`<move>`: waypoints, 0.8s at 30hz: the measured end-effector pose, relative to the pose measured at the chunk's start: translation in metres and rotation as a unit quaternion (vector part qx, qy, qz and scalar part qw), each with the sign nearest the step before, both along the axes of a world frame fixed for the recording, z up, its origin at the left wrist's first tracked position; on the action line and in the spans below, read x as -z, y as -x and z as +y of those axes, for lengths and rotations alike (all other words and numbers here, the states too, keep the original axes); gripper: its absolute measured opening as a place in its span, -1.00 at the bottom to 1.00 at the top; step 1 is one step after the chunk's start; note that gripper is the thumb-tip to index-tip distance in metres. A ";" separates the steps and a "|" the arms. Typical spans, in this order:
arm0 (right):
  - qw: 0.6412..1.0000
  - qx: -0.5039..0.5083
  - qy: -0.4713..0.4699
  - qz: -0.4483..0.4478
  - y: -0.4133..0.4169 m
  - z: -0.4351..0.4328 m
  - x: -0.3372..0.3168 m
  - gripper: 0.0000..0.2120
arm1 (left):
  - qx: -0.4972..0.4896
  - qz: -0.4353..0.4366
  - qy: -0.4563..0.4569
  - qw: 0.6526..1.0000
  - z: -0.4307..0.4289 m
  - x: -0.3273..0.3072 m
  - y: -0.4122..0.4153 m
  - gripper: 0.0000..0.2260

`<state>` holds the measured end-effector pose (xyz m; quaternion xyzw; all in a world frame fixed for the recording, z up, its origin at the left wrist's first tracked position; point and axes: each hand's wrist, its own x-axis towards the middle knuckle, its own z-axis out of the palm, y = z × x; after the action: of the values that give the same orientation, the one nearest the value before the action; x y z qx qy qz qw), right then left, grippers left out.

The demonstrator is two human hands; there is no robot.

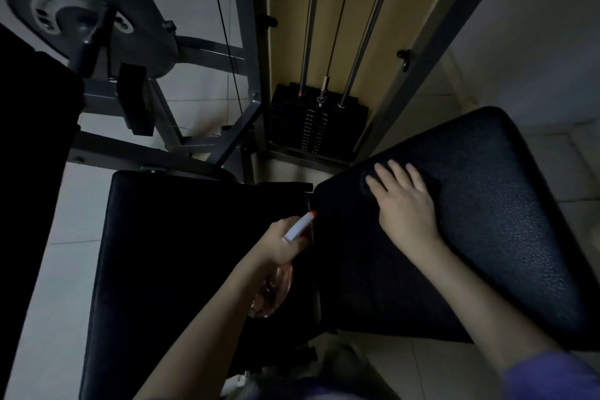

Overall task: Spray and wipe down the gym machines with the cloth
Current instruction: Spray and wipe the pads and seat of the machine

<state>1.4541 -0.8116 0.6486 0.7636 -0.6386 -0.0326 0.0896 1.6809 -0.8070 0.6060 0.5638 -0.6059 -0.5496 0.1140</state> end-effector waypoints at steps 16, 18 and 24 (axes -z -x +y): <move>0.999 -0.003 0.050 -0.002 -0.002 0.013 0.005 -0.57 | 0.106 -0.020 -0.093 0.990 0.029 0.017 -0.003 -0.67; 0.999 -0.001 0.044 0.001 -0.003 0.018 0.007 -0.57 | 0.074 -0.021 -0.117 0.990 0.037 0.023 -0.004 -0.75; 0.999 0.000 0.039 0.002 -0.006 0.033 0.011 -0.59 | 0.161 -0.069 -0.141 0.974 0.050 0.025 -0.009 -0.72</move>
<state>1.4600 -0.7787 0.6372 0.7593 -0.6394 -0.0095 0.1210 1.6896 -0.7573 0.5809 0.5062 -0.6115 -0.6001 -0.0986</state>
